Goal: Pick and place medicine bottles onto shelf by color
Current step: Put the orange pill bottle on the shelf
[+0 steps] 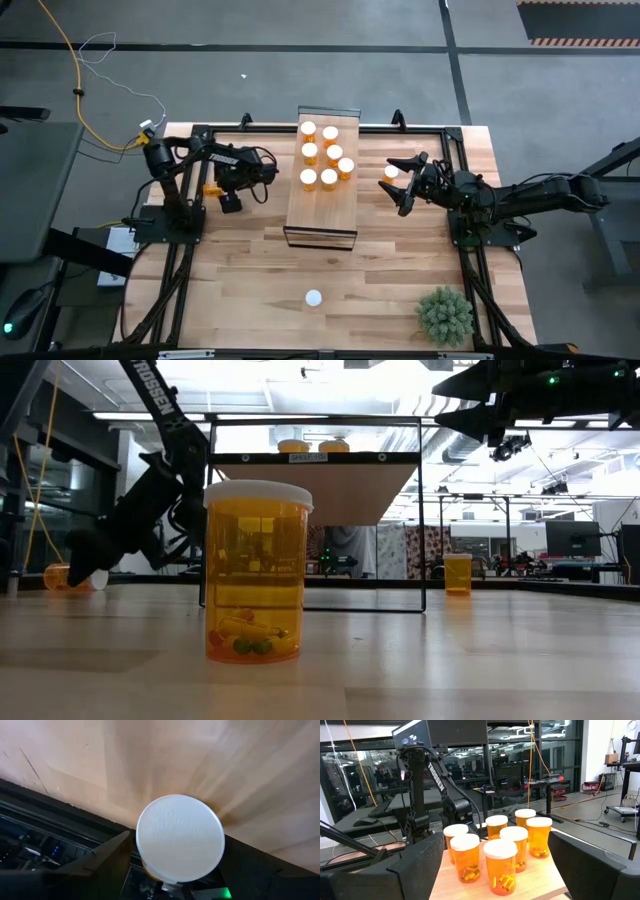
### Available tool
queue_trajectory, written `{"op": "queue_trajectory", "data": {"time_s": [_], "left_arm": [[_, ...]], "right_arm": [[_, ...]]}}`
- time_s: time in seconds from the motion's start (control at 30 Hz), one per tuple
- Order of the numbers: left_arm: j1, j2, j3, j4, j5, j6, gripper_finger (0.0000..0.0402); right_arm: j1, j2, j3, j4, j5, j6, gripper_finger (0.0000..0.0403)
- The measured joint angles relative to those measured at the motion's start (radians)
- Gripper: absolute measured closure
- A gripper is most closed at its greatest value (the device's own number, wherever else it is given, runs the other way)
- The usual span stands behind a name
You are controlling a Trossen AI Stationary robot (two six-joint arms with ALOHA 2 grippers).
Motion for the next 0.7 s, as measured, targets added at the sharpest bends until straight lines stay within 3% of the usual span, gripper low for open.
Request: {"op": "queue_trajectory", "data": {"time_s": [0.4, 0.7], "left_arm": [[-0.003, 0.005, 0.0, -0.007, 0.0, 0.018, 0.0135], [-0.003, 0.005, 0.0, -0.015, 0.0, 0.018, 0.0185]], "right_arm": [[0.0, 0.0, 0.0, 0.0, 0.0, 0.0, 0.0054], [0.0, 0.0, 0.0, 0.0, 0.0, 0.0, 0.0054]]}}
